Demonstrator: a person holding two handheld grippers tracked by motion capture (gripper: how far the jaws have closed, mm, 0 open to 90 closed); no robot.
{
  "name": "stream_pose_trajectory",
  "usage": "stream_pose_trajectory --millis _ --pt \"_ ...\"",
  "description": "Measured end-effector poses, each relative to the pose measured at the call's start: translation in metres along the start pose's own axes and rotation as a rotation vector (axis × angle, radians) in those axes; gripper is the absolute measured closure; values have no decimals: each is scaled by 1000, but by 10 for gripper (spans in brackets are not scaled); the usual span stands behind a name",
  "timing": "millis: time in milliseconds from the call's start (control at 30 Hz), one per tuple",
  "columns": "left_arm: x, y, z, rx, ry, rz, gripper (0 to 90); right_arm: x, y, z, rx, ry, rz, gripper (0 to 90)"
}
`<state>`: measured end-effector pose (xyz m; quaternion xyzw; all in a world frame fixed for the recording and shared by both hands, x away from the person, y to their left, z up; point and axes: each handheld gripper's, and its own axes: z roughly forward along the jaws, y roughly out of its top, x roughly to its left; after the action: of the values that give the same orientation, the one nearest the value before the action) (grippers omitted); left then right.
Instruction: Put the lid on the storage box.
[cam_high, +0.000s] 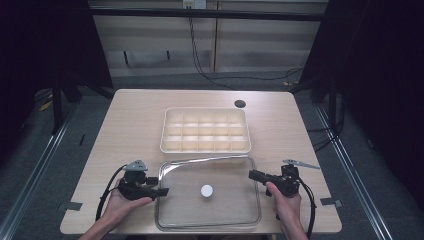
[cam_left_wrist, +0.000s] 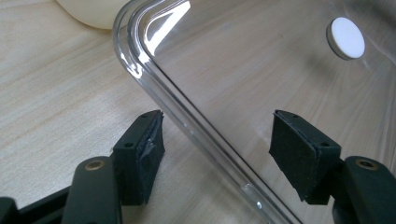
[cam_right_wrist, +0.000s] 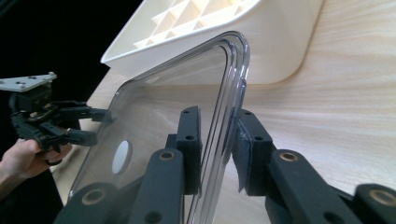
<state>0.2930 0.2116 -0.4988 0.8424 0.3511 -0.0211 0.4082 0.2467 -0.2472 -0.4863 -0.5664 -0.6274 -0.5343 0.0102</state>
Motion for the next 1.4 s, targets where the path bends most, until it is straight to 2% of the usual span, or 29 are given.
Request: stream_pose_trajectory --millis 100,367,567,733,900,1167,1333,1400 --pt "0 0 0 -1 -1 1 333 2 0 1 0 -4 -13 741" --pt "3 1 -2 -8 -38 -53 402 1 0 1 4 -10 -13 739" --pt "1 4 -12 -66 -76 -49 494 0 -1 0 10 -26 -25 732" --pt "0 7 -18 -79 -74 -38 530 1 0 1 13 -35 -44 725" --pt "1 11 -20 -91 -75 -35 559 2 1 0 10 -37 -36 721" --pt "1 16 -26 -124 -85 -42 606 5 5 -1 -14 -39 -56 718" --pt "0 20 -33 -145 -93 -24 636 9 8 -3 -29 -42 -75 720" --pt "0 21 -34 -157 -100 -37 652 11 11 -5 -39 -43 -80 724"
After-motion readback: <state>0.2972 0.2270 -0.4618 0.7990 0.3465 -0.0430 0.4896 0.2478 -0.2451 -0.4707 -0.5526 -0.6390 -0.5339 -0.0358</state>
